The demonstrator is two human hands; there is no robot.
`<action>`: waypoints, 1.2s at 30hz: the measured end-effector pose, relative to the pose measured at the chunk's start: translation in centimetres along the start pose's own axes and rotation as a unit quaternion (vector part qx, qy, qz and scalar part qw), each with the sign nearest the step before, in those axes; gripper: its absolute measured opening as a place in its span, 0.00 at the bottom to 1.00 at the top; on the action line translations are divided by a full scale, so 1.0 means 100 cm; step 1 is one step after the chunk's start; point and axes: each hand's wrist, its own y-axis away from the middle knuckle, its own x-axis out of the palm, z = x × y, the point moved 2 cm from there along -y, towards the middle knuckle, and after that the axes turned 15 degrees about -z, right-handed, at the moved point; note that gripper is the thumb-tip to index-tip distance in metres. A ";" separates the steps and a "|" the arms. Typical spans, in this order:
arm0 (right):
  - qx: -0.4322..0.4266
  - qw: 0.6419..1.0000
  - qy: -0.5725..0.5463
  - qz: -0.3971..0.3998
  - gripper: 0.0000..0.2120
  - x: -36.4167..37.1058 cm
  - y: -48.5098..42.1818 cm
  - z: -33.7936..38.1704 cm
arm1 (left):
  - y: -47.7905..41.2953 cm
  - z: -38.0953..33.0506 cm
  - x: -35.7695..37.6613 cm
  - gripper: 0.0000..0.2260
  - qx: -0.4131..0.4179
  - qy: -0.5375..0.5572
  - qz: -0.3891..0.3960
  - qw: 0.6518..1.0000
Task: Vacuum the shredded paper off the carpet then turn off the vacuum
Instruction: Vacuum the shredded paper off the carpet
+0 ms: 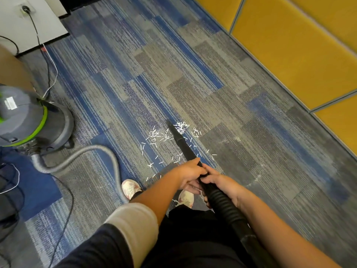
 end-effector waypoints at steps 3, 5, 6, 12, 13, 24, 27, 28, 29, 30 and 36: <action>-0.004 1.000 0.008 0.006 0.31 0.003 -0.001 0.001 | 0.000 0.001 -0.002 0.24 -0.005 0.012 -0.003 1.000; -0.009 1.000 0.024 0.006 0.32 0.005 0.000 0.002 | 0.000 0.003 -0.003 0.25 -0.006 0.020 -0.005 1.000; -0.010 0.999 0.030 0.006 0.32 0.006 0.001 0.003 | 0.000 0.004 -0.003 0.25 -0.005 0.021 -0.007 1.000; -0.027 0.996 0.067 0.054 0.21 0.020 0.007 0.003 | 0.006 0.013 -0.014 0.16 -0.028 0.030 -0.020 0.999; -0.034 0.995 0.075 0.064 0.18 0.025 0.009 0.003 | 0.005 0.016 -0.016 0.20 -0.033 0.036 -0.030 0.998; -0.014 0.991 0.109 0.078 0.17 0.019 0.012 -0.003 | 0.006 0.022 -0.010 0.18 -0.029 0.087 -0.032 0.995; -0.008 0.993 0.103 0.063 0.19 0.008 0.009 -0.004 | 0.007 0.017 0.001 0.15 -0.024 0.079 -0.026 0.996; -0.005 0.994 0.097 0.059 0.20 0.005 0.008 -0.004 | 0.007 0.016 0.003 0.16 -0.023 0.074 -0.026 0.997; -0.004 0.994 0.092 0.057 0.20 0.003 0.008 -0.005 | 0.007 0.015 0.005 0.15 -0.021 0.073 -0.025 0.997; -0.003 0.994 0.091 0.058 0.20 0.002 0.007 -0.005 | 0.008 0.015 0.005 0.17 -0.022 0.074 -0.024 0.997; -0.006 0.989 0.129 0.077 0.21 0.015 0.010 -0.007 | 0.011 0.027 -0.004 0.17 -0.023 0.094 -0.032 0.995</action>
